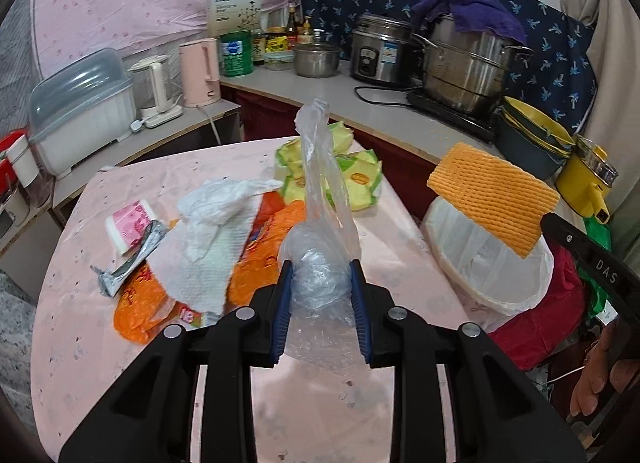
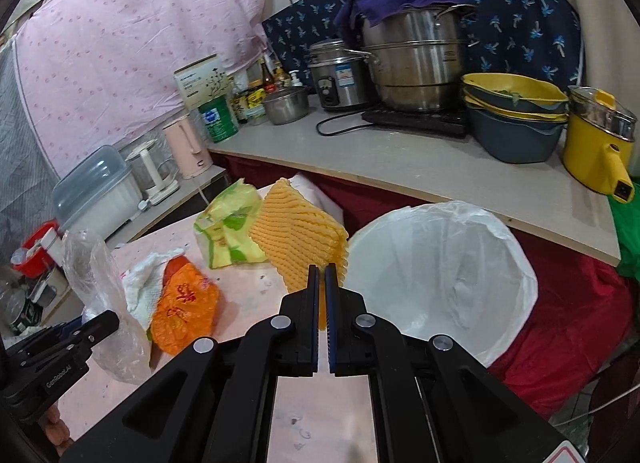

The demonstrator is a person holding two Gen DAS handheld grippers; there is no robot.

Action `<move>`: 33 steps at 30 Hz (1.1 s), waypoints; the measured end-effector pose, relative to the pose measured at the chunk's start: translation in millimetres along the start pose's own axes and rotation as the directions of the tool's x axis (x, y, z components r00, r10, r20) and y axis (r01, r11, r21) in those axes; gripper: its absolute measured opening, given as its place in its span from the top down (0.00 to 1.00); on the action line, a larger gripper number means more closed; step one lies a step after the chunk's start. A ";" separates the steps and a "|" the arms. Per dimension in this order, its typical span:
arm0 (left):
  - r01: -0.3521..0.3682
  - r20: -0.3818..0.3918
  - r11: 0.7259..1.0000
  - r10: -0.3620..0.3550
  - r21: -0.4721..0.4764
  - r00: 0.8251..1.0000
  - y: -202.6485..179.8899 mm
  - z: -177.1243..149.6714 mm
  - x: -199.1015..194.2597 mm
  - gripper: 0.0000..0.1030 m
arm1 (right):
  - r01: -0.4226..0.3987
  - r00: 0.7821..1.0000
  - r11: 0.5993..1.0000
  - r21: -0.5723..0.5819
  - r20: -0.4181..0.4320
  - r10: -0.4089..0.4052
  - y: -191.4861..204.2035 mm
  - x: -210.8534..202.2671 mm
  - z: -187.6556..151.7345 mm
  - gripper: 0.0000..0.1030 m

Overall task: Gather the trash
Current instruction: 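Carry both items over the trash bin and open both tools to drop them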

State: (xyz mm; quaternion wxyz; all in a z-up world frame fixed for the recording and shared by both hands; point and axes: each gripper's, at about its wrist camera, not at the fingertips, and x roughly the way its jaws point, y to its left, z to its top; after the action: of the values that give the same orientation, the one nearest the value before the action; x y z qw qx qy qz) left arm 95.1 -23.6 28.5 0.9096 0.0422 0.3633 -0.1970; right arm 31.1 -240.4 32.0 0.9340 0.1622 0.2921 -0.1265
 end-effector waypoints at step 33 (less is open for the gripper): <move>0.344 -0.150 0.926 -0.322 0.156 0.935 -172.1 52.1 135.3 0.48 | 0.196 0.980 0.963 0.183 -0.069 -0.186 -115.0 37.2 -7.0 0.87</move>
State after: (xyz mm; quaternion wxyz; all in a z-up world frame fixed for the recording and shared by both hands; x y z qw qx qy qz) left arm 150.8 -237.4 -13.6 0.8314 0.0737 0.4008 -0.3778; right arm 19.1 -348.3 -21.6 0.8900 0.2241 0.3171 -0.2389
